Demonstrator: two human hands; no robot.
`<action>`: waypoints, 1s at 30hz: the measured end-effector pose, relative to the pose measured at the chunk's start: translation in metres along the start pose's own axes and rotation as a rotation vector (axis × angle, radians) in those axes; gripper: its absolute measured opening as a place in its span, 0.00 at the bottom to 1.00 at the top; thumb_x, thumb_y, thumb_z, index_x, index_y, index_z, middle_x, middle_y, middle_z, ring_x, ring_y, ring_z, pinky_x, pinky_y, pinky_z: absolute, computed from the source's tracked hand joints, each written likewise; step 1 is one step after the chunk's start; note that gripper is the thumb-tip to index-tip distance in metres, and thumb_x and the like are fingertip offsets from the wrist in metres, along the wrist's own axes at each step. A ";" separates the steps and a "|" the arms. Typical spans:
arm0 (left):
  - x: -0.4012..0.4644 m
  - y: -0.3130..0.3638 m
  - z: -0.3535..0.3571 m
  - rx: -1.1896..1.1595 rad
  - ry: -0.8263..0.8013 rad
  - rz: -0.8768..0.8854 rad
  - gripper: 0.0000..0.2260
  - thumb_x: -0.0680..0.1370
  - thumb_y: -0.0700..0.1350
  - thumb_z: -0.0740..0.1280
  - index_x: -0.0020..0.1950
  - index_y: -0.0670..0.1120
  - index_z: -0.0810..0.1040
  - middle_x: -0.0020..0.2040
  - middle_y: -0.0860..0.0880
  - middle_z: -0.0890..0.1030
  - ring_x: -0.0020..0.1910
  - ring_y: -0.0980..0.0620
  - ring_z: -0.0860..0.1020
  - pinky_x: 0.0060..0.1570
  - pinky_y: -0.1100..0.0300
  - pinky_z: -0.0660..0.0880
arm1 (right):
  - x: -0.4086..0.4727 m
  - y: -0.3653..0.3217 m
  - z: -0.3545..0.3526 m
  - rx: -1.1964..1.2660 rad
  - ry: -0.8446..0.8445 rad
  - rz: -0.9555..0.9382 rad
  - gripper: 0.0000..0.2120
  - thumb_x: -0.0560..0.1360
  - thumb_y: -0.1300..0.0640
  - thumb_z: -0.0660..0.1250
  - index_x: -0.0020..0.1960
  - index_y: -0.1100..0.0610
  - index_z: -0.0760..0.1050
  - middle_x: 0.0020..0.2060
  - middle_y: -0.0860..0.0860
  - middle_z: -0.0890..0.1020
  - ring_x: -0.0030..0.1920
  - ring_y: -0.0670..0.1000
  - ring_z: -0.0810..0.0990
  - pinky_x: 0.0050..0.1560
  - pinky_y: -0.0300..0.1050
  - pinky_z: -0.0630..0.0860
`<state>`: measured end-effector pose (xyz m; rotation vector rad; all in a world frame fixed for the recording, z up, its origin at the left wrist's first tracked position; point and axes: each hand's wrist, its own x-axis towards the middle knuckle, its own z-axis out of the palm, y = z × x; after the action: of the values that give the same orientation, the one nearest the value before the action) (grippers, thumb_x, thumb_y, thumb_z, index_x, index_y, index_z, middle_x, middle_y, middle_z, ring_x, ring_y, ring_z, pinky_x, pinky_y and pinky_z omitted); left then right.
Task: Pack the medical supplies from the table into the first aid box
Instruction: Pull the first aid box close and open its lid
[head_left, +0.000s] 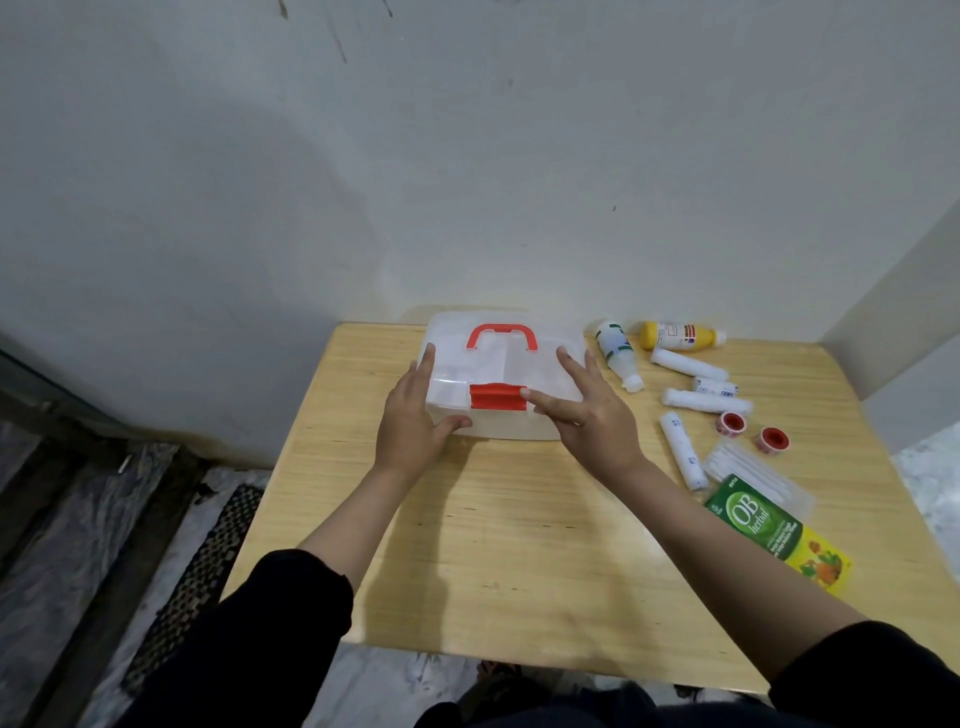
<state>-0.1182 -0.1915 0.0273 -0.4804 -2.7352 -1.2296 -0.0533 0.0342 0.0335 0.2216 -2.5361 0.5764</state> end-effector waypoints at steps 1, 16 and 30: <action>0.001 0.002 -0.001 -0.016 -0.003 -0.011 0.48 0.67 0.47 0.78 0.78 0.55 0.50 0.73 0.50 0.67 0.71 0.48 0.65 0.65 0.56 0.66 | 0.001 0.001 -0.001 -0.001 -0.001 0.009 0.15 0.75 0.55 0.63 0.57 0.39 0.77 0.65 0.61 0.75 0.67 0.69 0.68 0.30 0.49 0.81; 0.006 0.015 0.011 -0.069 0.030 -0.126 0.52 0.66 0.46 0.79 0.78 0.49 0.45 0.70 0.45 0.69 0.70 0.46 0.65 0.58 0.61 0.64 | 0.009 0.010 -0.010 0.007 -0.020 0.007 0.24 0.70 0.66 0.70 0.55 0.40 0.78 0.63 0.62 0.77 0.63 0.72 0.71 0.25 0.50 0.79; 0.014 0.010 0.017 -0.025 -0.013 -0.192 0.52 0.60 0.55 0.80 0.76 0.43 0.55 0.68 0.46 0.65 0.68 0.48 0.65 0.63 0.54 0.70 | 0.009 0.008 0.004 0.037 0.103 0.198 0.27 0.73 0.39 0.64 0.68 0.49 0.70 0.65 0.56 0.74 0.68 0.64 0.68 0.57 0.58 0.76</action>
<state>-0.1278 -0.1692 0.0261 -0.2326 -2.8349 -1.3075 -0.0650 0.0391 0.0330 -0.0461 -2.4649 0.6925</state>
